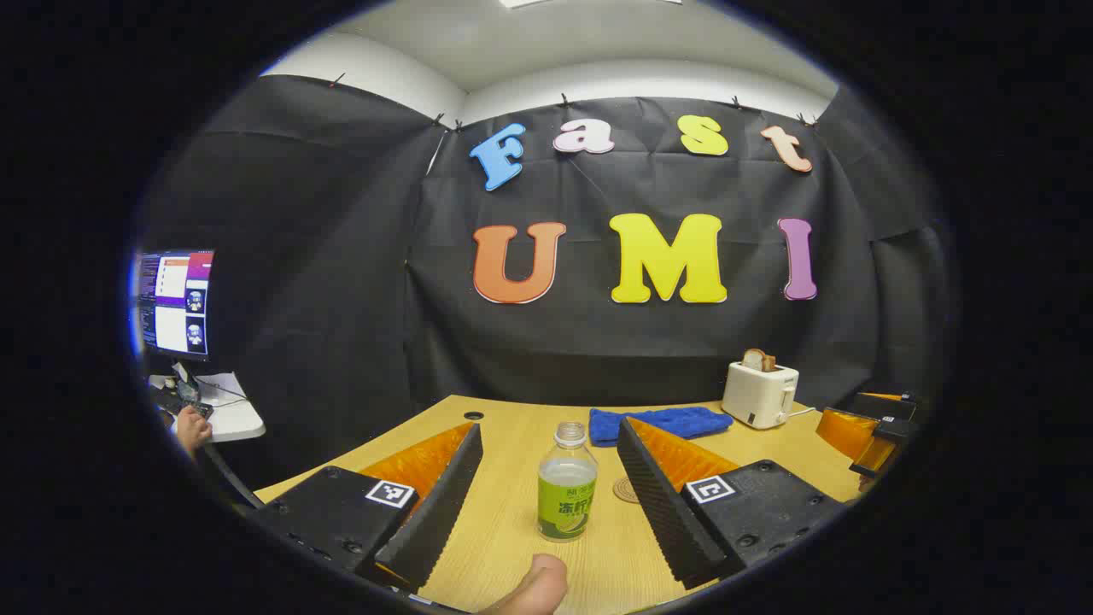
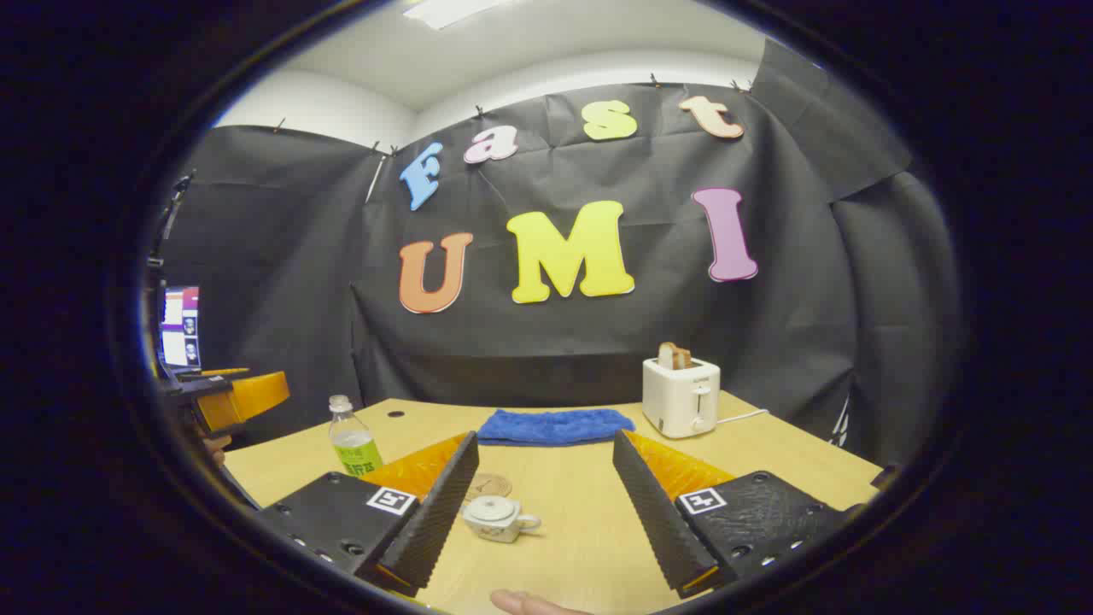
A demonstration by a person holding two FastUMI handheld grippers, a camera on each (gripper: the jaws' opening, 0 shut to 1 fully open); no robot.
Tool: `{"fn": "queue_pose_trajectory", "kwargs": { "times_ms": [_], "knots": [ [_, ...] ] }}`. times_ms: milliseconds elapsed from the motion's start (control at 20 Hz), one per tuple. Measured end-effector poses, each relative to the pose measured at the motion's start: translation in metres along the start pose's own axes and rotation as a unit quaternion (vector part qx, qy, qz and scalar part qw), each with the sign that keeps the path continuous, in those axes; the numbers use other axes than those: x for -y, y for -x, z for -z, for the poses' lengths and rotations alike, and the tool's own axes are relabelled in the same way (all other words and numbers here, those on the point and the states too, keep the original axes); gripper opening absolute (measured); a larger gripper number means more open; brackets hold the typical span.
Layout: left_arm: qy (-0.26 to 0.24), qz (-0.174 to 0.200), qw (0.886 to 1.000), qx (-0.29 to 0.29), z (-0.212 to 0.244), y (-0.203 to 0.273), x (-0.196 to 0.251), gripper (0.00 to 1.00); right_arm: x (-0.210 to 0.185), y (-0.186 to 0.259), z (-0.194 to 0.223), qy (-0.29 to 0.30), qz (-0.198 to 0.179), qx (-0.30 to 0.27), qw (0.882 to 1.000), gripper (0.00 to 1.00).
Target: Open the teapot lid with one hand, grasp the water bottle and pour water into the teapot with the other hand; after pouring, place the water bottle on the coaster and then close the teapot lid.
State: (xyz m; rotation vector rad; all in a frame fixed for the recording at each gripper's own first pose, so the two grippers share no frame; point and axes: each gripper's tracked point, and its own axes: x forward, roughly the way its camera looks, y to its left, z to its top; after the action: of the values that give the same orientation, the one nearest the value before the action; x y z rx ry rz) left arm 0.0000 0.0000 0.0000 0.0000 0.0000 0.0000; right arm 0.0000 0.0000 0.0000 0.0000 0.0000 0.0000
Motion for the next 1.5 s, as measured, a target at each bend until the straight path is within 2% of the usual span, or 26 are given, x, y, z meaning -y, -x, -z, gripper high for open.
{"fn": "queue_pose_trajectory", "kwargs": {
  "times_ms": [150, 200, 400, 550, 700, 800, 850, 900, 950, 1050, 1150, 1250, 1300, 1350, 1400, 1450, 1500],
  "knots": [
    [-0.011, -0.013, 1.000, -0.004, 0.004, -0.004, -0.004, 0.99, -0.008, -0.007, 0.006, 0.034, -0.006, -0.001, 0.999, 0.92],
    [-0.013, -0.014, 1.000, -0.007, 0.007, -0.004, -0.004, 0.99, -0.002, -0.009, 0.006, 0.042, -0.003, 0.002, 0.999, 0.95],
    [-0.016, 0.003, 1.000, -0.022, 0.018, -0.001, -0.002, 0.99, -0.009, -0.014, 0.018, 0.059, -0.012, -0.004, 0.998, 0.95],
    [-0.029, 0.014, 0.999, -0.028, 0.023, 0.005, 0.005, 0.99, -0.013, -0.016, 0.025, 0.051, -0.011, -0.011, 0.999, 0.95],
    [-0.023, 0.017, 0.999, -0.025, 0.022, 0.004, 0.003, 0.99, -0.022, -0.021, 0.033, 0.063, -0.026, -0.017, 0.998, 0.94],
    [-0.020, 0.019, 0.999, -0.029, 0.025, 0.001, 0.002, 0.99, -0.024, -0.024, 0.035, 0.066, -0.023, -0.014, 0.997, 0.94],
    [-0.020, 0.020, 0.999, -0.031, 0.026, 0.000, 0.002, 0.99, -0.029, -0.025, 0.037, 0.063, -0.024, -0.012, 0.998, 0.98],
    [-0.020, 0.021, 0.999, -0.034, 0.028, 0.000, 0.004, 0.99, -0.031, -0.031, 0.040, 0.056, -0.029, -0.009, 0.998, 0.94],
    [-0.019, 0.023, 0.999, -0.037, 0.031, -0.002, 0.004, 0.99, -0.039, -0.036, 0.042, 0.048, -0.034, -0.007, 0.998, 0.98],
    [-0.020, 0.023, 0.999, -0.044, 0.036, -0.004, 0.004, 0.99, -0.048, -0.052, 0.052, 0.041, -0.041, -0.006, 0.998, 0.94],
    [-0.022, 0.025, 0.998, -0.045, 0.037, -0.004, 0.003, 0.99, -0.059, -0.068, 0.068, 0.060, -0.054, -0.019, 0.997, 0.94],
    [-0.022, 0.026, 0.999, -0.043, 0.036, -0.006, 0.004, 0.99, -0.066, -0.082, 0.093, 0.075, -0.064, -0.054, 0.994, 0.84],
    [-0.021, 0.027, 0.999, -0.041, 0.035, -0.005, 0.002, 0.99, -0.070, -0.090, 0.103, 0.064, -0.075, -0.064, 0.993, 0.77],
    [-0.020, 0.026, 0.999, -0.041, 0.035, -0.006, 0.001, 0.99, -0.074, -0.095, 0.108, 0.053, -0.074, -0.070, 0.993, 0.75],
    [-0.019, 0.025, 0.999, -0.041, 0.036, -0.006, 0.000, 0.99, -0.069, -0.102, 0.114, 0.049, -0.069, -0.076, 0.994, 0.65],
    [-0.019, 0.025, 0.999, -0.041, 0.036, -0.006, -0.001, 0.99, -0.070, -0.106, 0.120, 0.051, -0.063, -0.080, 0.993, 0.70],
    [-0.019, 0.023, 0.999, -0.041, 0.036, -0.008, -0.003, 0.99, -0.069, -0.111, 0.126, 0.046, -0.062, -0.085, 0.993, 0.62]
  ]
}}
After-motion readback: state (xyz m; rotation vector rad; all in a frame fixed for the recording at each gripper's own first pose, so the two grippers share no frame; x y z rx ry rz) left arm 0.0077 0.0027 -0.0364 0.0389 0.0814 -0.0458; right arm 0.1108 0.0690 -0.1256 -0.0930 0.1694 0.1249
